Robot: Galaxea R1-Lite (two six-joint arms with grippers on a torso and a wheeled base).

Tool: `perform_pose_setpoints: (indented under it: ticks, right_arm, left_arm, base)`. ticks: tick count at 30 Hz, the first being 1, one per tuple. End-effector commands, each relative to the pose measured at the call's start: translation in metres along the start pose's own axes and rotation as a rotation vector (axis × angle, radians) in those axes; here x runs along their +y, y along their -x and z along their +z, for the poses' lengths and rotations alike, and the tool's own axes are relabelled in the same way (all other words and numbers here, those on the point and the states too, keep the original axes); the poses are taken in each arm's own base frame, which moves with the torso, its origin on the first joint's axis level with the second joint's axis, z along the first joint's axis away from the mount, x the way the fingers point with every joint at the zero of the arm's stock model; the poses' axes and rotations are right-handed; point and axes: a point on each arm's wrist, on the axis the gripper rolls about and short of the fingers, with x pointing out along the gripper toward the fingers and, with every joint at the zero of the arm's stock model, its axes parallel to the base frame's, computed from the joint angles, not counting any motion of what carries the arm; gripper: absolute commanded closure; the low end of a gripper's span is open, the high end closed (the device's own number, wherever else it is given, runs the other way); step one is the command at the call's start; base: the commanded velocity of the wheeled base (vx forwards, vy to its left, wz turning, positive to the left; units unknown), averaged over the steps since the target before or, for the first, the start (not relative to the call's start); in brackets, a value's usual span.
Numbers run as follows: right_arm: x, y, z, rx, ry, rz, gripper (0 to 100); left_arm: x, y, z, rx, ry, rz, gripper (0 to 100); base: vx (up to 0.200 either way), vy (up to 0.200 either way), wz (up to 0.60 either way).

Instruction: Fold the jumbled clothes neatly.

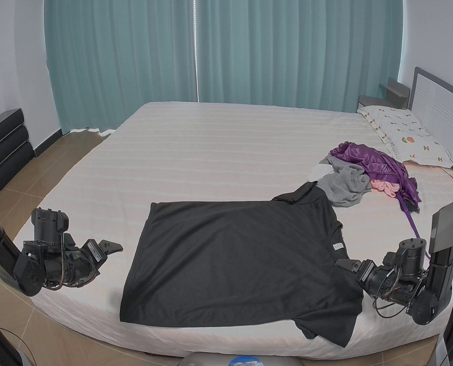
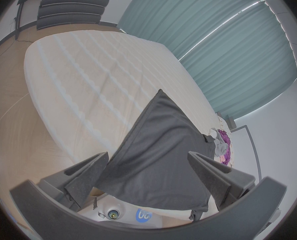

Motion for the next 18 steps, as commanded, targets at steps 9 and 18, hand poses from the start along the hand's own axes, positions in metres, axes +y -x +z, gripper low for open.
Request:
perform_pose_setpoints:
  ticks: [9,18]
  right_arm:
    - [0.003,-0.001,-0.001,0.001,0.008,0.015,0]
    - [0.002,0.0,-0.003,0.007,0.006,0.011,0]
  left_arm:
    - [-0.004,-0.008,0.002,-0.008,-0.01,0.007,0]
    - [-0.015,-0.025,0.009,-0.011,-0.027,-0.013,0]
  base:
    - [0.111,-0.111,0.0]
    - [0.0,0.0,0.0]
